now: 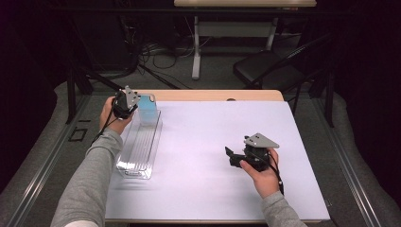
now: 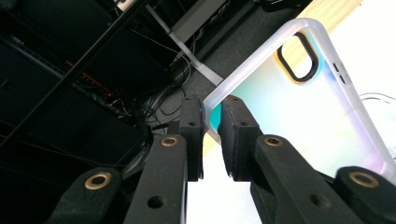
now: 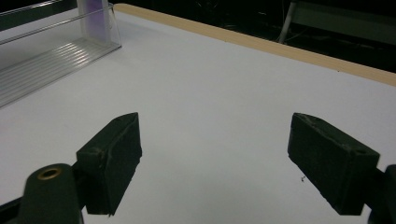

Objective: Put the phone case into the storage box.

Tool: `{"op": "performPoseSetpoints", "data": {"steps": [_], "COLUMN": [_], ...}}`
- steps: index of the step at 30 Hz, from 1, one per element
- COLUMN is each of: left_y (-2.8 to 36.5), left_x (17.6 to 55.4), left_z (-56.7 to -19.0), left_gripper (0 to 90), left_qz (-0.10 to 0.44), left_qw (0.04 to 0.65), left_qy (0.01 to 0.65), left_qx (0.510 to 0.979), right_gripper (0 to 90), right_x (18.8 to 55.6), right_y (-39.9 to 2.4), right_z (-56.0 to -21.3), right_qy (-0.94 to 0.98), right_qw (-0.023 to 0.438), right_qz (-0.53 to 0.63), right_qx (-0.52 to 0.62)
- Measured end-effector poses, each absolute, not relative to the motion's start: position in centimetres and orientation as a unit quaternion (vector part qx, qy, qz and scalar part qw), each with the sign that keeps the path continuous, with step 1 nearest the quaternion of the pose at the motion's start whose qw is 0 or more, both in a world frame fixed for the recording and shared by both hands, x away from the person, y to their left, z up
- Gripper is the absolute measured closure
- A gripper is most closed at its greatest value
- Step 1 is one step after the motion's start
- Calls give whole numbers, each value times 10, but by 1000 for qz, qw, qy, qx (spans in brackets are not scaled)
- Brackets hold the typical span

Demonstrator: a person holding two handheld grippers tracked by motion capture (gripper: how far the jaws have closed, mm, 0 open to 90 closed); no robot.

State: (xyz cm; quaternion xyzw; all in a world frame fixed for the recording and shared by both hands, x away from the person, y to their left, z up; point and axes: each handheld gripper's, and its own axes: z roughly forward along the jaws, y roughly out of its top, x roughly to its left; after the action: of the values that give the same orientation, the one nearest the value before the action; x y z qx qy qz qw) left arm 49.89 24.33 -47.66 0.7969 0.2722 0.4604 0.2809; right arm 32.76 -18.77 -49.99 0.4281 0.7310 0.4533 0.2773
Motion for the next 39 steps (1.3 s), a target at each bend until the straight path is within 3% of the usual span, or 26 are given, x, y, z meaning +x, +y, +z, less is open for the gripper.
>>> {"op": "performPoseSetpoints", "data": {"steps": [14, 28, 39], "left_y": [242, 244, 244], "left_x": [500, 499, 493], "left_z": [-478, -477, -471], "left_gripper": [697, 456, 440], "left_qz": [467, 464, 464], "left_qw": [282, 288, 289], "left_qy": [271, 280, 289], "left_qx": [793, 790, 786], "right_gripper": [172, 172, 172], "right_x": [327, 327, 326], "right_y": [-188, -187, -185], "right_z": [-502, -502, -502], "right_qy": [731, 732, 732], "right_qw": [276, 275, 275], "right_qz": [452, 452, 452], "right_qx": [430, 429, 429]}}
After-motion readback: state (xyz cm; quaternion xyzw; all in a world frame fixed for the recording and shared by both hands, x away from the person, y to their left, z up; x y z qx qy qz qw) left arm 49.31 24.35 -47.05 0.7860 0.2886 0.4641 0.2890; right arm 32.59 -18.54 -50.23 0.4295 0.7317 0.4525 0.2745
